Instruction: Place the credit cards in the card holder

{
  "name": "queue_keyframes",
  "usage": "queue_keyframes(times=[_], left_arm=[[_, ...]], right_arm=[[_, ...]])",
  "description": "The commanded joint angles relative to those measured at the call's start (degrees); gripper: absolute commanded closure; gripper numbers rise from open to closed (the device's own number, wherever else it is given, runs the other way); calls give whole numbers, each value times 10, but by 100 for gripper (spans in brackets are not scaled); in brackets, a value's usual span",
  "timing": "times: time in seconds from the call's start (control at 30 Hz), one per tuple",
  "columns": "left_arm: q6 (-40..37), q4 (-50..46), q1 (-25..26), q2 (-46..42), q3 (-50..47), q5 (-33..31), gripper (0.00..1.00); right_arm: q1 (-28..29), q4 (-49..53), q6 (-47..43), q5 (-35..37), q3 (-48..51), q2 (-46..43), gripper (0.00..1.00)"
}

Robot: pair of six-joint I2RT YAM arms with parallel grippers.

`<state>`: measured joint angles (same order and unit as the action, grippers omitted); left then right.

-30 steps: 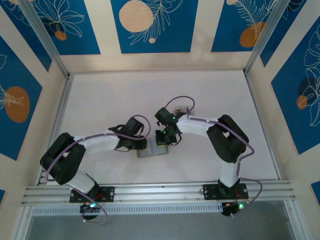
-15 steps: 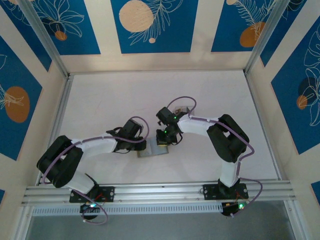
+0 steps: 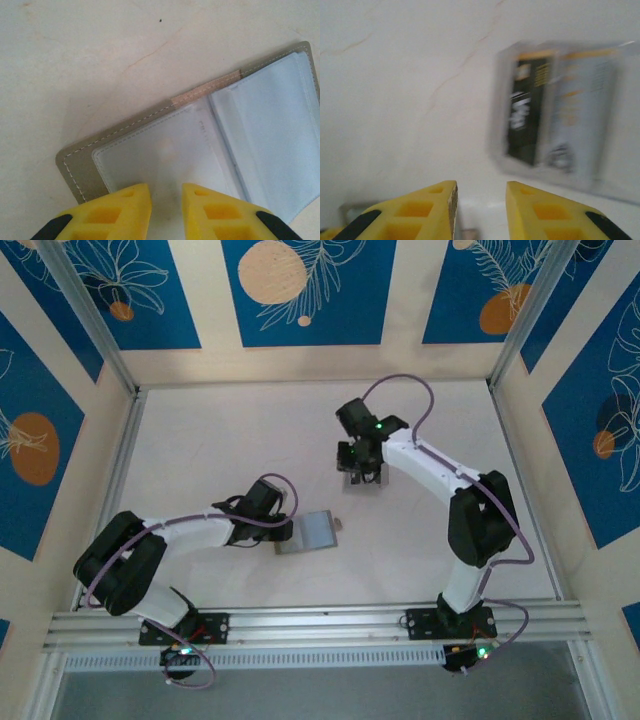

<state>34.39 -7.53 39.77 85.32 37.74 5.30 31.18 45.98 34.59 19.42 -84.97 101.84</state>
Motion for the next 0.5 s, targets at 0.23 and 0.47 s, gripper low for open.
queue_keyframes(times=[0.23,0.47], left_arm=[[-1,-28,7,20,-24,2,75],[-2,-30,7,14,-26,2,75]], right_arm=[[-35,87,-32,105,-50,82,66],[-35,97,-31,125,-65,106,73]])
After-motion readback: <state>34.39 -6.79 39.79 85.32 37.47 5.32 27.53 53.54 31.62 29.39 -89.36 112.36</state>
